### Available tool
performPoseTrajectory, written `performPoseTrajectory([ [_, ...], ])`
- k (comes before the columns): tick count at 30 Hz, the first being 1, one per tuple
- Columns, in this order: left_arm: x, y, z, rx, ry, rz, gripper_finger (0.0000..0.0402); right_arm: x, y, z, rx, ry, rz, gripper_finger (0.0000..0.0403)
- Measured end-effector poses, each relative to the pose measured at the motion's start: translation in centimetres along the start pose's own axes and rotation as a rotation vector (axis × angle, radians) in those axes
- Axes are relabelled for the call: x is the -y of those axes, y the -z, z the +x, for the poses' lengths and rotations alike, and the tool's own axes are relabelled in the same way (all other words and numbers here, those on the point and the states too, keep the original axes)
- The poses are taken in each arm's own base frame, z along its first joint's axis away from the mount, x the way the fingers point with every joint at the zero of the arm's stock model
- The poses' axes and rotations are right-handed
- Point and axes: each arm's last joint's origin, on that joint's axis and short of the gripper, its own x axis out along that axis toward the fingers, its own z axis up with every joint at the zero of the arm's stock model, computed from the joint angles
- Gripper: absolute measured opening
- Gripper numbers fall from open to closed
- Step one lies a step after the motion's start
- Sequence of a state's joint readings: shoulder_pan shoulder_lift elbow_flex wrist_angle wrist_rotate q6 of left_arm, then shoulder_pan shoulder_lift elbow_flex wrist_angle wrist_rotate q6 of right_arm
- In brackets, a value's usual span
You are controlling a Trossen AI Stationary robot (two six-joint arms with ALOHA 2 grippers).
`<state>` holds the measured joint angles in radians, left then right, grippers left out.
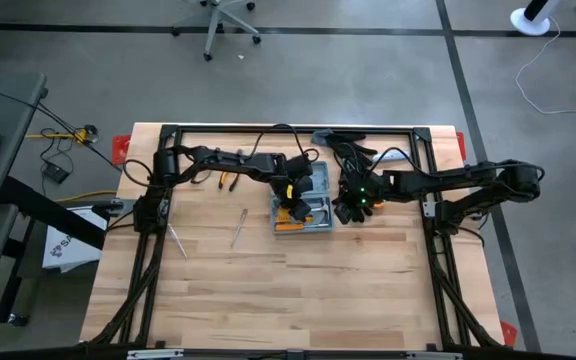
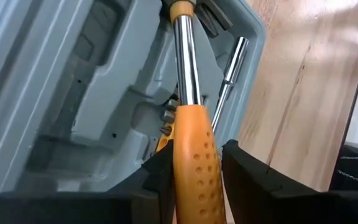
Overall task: Prefit tool cases
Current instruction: Put the yellow hammer into the gray toolbox
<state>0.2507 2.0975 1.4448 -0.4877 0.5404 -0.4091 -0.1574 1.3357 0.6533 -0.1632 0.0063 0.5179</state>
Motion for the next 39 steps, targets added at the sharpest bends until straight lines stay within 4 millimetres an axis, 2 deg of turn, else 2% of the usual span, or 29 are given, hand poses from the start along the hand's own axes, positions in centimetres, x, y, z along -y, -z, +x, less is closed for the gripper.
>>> performPoseTrajectory([
  [17, -1.8, 0.1, -1.1, -0.049, -0.031, -0.063, 0.011, 0.0, 0.0, 0.0, -0.001, 0.001, -0.001, 0.0],
  [24, -2.3, 0.3, -2.3, -0.07, -0.046, -0.057, 0.011, 0.0, 0.0, 0.0, -0.001, 0.001, -0.003, 0.0],
  [30, -2.4, 0.5, -4.1, -0.081, -0.07, -0.051, 0.011, 0.0, 0.1, 0.0, -0.006, 0.003, -0.003, 0.0],
  [35, -2.8, 1.8, -5.9, -0.183, -0.151, -0.049, 0.011, 0.1, 0.2, 0.0, -0.016, 0.009, -0.003, 0.0],
  [38, -3.0, 3.3, -8.2, -0.294, -0.278, -0.02, 0.011, 0.1, 0.2, 0.0, -0.024, 0.013, -0.004, 0.0],
  [39, -3.0, 3.9, -9.6, -0.321, -0.352, -0.013, 0.011, 0.1, 0.3, 0.0, -0.026, 0.013, -0.005, 0.0],
])
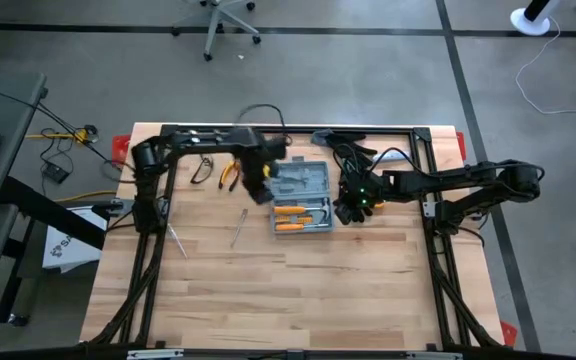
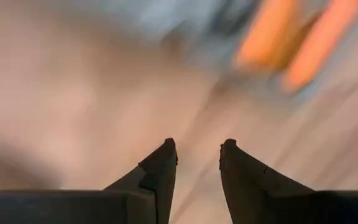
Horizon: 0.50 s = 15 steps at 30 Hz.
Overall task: Prefit tool cases
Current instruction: Put the yellow hammer into the gray toolbox
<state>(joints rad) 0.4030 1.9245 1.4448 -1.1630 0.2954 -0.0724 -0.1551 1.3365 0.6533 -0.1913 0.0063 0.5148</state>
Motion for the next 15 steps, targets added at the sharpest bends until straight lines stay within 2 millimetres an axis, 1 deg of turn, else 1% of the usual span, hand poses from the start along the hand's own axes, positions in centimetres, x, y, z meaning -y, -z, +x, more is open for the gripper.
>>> performPoseTrajectory([
  [1, -0.3, 1.0, -1.2, -0.012, -0.075, 0.0, 0.0108, 0.0, 0.0, 0.0, 0.0, 0.0, 0.0, 0.0],
  [3, -0.6, 3.0, -4.3, 0.034, -0.229, 0.0, 0.0102, 0.0, 0.0, 0.0, 0.0, 0.0, -0.001, 0.0],
  [5, -0.5, 5.3, -7.8, 0.142, -0.343, -0.002, 0.0095, 0.0, 0.0, 0.0, 0.0, 0.0, -0.004, 0.0],
  [8, 0.0, 9.4, -12.8, 0.378, -0.444, -0.052, 0.0085, 0.0, 0.0, 0.0, 0.002, -0.001, -0.005, 0.0],
  [11, 0.4, 14.0, -16.6, 0.61, -0.495, -0.149, 0.0079, -0.1, -0.1, 0.0, 0.012, -0.013, -0.008, 0.0],
  [13, 0.9, 17.0, -18.5, 0.76, -0.473, -0.206, 0.0076, -0.3, -0.3, 0.0, 0.026, -0.037, -0.008, 0.0],
  [15, 1.4, 19.2, -19.8, 0.901, -0.422, -0.25, 0.0076, -0.5, -0.6, 0.0, 0.048, -0.077, -0.009, 0.0],
])
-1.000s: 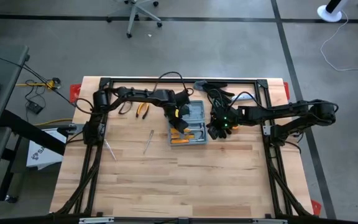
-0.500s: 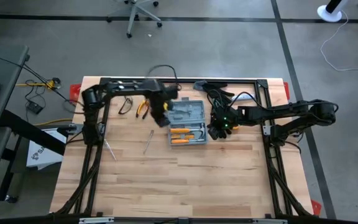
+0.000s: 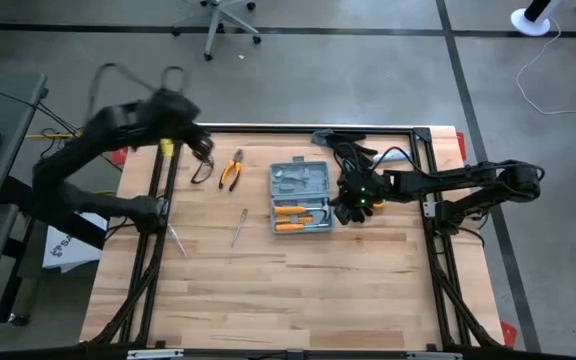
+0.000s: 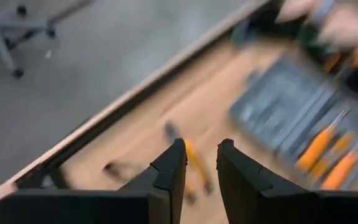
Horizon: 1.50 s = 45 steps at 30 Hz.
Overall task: Prefit tool cases
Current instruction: Put the yellow hammer into the gray toolbox
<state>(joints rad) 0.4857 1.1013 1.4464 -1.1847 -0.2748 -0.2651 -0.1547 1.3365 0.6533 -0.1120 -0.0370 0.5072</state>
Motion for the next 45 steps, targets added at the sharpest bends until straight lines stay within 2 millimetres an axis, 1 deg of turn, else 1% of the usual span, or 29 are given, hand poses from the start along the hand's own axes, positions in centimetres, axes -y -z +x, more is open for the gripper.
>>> performPoseTrajectory([
  [1, -0.2, 0.2, -1.0, 0.046, 0.021, -0.031, 0.0076, -0.1, -0.1, 0.0, 0.011, -0.017, -0.001, 0.0],
  [3, -0.3, 0.5, -2.3, 0.115, 0.061, -0.072, 0.0076, -0.2, -0.3, 0.4, 0.023, -0.042, -0.002, 0.0],
  [4, -0.3, 0.7, -2.6, 0.129, 0.074, -0.077, 0.0076, -0.2, -0.3, 0.7, 0.021, -0.048, -0.002, 0.0],
  [6, 0.1, 0.9, -2.5, 0.145, 0.096, -0.072, 0.0076, -0.3, -0.3, 1.7, -0.009, -0.058, 0.006, 0.0],
  [9, 1.3, 1.2, -0.7, 0.128, 0.12, -0.053, 0.0076, -0.7, -0.8, 3.8, -0.075, -0.065, 0.0, 0.0],
  [14, 3.8, 2.1, 3.7, 0.034, 0.138, -0.021, 0.0076, -2.0, -2.8, 8.0, -0.114, -0.062, -0.046, 0.0],
  [17, 5.3, 3.2, 6.5, -0.063, 0.163, 0.009, 0.0076, -1.7, -3.7, 10.5, -0.138, -0.048, -0.03, 0.0],
  [19, 6.3, 3.9, 8.0, -0.129, 0.185, 0.023, 0.0076, -1.5, -4.1, 11.9, -0.164, -0.079, -0.013, 0.0],
  [21, 7.2, 4.6, 9.2, -0.18, 0.205, 0.044, 0.0076, -1.2, -3.9, 13.1, -0.206, -0.097, 0.007, 0.0],
  [23, 8.2, 5.1, 10.3, -0.222, 0.221, 0.07, 0.0076, -0.9, -3.2, 13.6, -0.233, -0.092, 0.019, 0.0],
  [26, 9.3, 5.9, 11.6, -0.271, 0.216, 0.112, 0.0076, -1.2, -3.1, 13.4, -0.228, -0.105, 0.014, 0.0],
  [30, 10.3, 6.8, 12.9, -0.319, 0.205, 0.162, 0.0076, -1.6, -3.7, 12.1, -0.211, -0.101, 0.01, 0.0],
  [32, 10.6, 7.0, 13.4, -0.329, 0.201, 0.171, 0.0076, -1.9, -4.2, 11.2, -0.183, -0.105, -0.008, 0.0],
  [36, 11.2, 7.0, 14.0, -0.318, 0.211, 0.173, 0.0076, -2.8, -5.9, 8.6, -0.091, -0.107, -0.035, 0.0],
  [39, 11.6, 6.6, 14.1, -0.273, 0.235, 0.16, 0.0076, -2.9, -6.2, 7.3, -0.081, -0.069, -0.056, 0.0],
  [42, 12.1, 6.0, 14.1, -0.2, 0.269, 0.138, 0.0076, -2.5, -6.1, 6.9, -0.104, -0.046, -0.068, 0.0],
  [45, 12.4, 5.4, 14.2, -0.139, 0.299, 0.117, 0.0076, -2.0, -5.3, 7.8, -0.162, -0.007, -0.091, 0.0],
])
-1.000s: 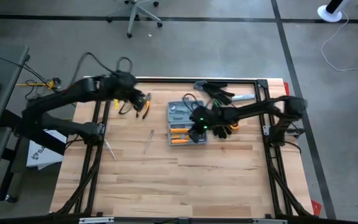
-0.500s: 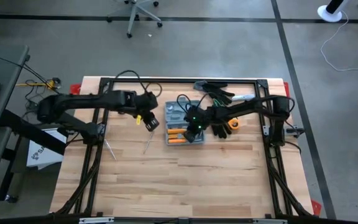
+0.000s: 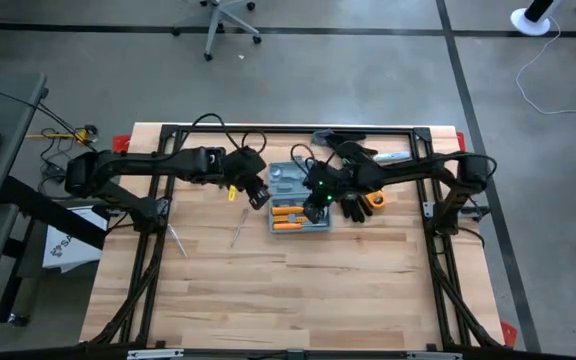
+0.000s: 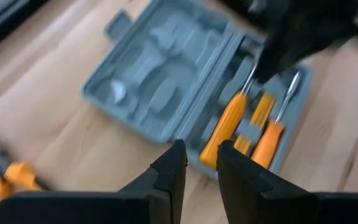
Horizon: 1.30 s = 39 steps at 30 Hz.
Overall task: Prefit tool cases
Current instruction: Put the yellow hammer into the gray toolbox, then put the transparent flat screwdriver into the gray toolbox
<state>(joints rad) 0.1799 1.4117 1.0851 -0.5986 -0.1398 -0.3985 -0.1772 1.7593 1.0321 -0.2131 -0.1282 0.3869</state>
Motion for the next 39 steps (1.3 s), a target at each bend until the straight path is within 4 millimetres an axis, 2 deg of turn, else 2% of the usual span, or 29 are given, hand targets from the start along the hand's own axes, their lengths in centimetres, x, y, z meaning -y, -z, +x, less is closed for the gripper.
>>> performPoseTrajectory([
  [5, 0.2, -0.4, 0.0, 0.046, 0.019, -0.008, 0.0076, 0.9, 1.3, 2.9, -0.098, 0.017, 0.002, 0.0],
  [9, 0.2, -0.3, 0.0, 0.036, 0.02, -0.004, 0.0076, 0.9, 1.3, 3.2, -0.098, 0.004, 0.003, 0.0],
  [12, 0.4, -0.2, 0.0, 0.034, 0.023, 0.003, 0.0076, 0.5, 0.9, 1.4, -0.08, 0.007, 0.001, 0.0],
  [17, 0.9, 0.0, -0.1, 0.029, 0.031, 0.026, 0.0076, -1.2, -0.7, -4.2, 0.083, 0.008, -0.03, 0.0],
  [22, 1.3, 0.7, 0.0, 0.003, 0.034, 0.053, 0.0076, -2.6, -0.4, -8.9, 0.174, 0.053, -0.056, 0.0],
  [25, 1.4, 2.0, 0.4, -0.06, 0.021, 0.092, 0.0076, -3.1, 0.2, -10.6, 0.174, 0.077, -0.07, 0.0],
  [29, 1.0, 4.8, 1.7, -0.169, -0.002, 0.212, 0.0076, -3.7, 1.0, -11.6, 0.152, 0.088, -0.091, 0.0],
  [35, -0.8, 8.9, 4.0, -0.263, -0.068, 0.218, 0.0076, -4.6, 2.0, -10.8, 0.102, 0.131, -0.115, 0.0],
  [39, -1.7, 9.4, 4.9, -0.22, -0.073, 0.18, 0.0076, -4.9, 2.2, -10.1, 0.093, 0.132, -0.116, 0.0],
])
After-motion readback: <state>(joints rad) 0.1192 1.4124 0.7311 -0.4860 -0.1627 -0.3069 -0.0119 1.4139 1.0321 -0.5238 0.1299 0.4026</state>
